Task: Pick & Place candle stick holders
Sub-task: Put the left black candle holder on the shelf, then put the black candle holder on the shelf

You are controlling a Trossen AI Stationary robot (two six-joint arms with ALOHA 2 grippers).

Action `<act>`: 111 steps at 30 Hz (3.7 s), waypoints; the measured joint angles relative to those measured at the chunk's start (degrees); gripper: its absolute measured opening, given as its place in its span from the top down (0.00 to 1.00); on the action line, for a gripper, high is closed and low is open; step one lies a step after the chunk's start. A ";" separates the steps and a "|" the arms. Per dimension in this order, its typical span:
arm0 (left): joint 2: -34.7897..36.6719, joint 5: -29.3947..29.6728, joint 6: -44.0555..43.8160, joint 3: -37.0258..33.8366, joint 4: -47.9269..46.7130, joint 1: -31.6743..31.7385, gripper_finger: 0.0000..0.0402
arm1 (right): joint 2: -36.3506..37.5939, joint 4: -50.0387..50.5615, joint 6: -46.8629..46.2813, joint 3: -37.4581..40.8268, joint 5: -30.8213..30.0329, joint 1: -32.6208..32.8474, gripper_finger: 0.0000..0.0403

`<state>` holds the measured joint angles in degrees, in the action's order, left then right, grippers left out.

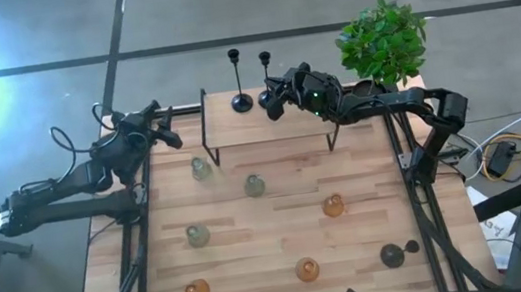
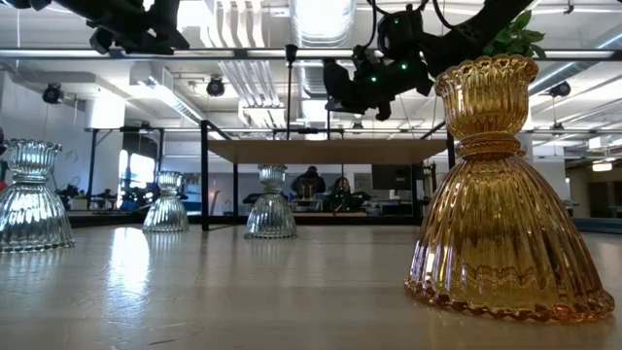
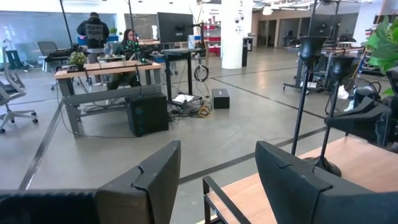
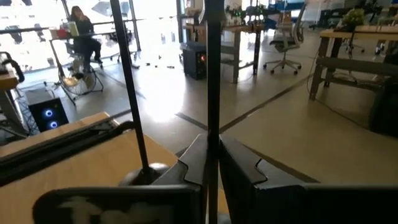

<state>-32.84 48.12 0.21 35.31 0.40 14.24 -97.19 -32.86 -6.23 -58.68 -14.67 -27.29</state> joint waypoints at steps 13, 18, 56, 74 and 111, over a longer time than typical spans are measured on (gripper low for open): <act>0.00 0.00 -0.02 0.00 0.02 0.00 0.47 | 0.38 1.64 -0.79 0.15 0.10 -0.04 0.72; 0.00 0.00 -0.17 0.00 0.02 0.00 0.47 | 1.29 1.84 -0.68 0.14 0.07 -0.04 0.65; 0.02 -0.55 -0.52 0.00 1.70 -0.04 0.47 | 48.68 55.25 -9.92 -4.46 14.80 17.76 0.74; 0.02 -1.33 -2.29 0.00 1.73 -0.04 0.47 | 28.13 108.57 -48.97 -25.97 13.00 54.72 0.85; 0.02 -10.16 -2.40 0.02 1.67 -0.04 0.47 | 23.91 110.15 -97.63 -20.68 11.68 88.92 0.85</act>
<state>-32.82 37.96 -2.20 35.33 2.07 14.20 -73.28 77.29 -103.85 -79.36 -2.99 61.63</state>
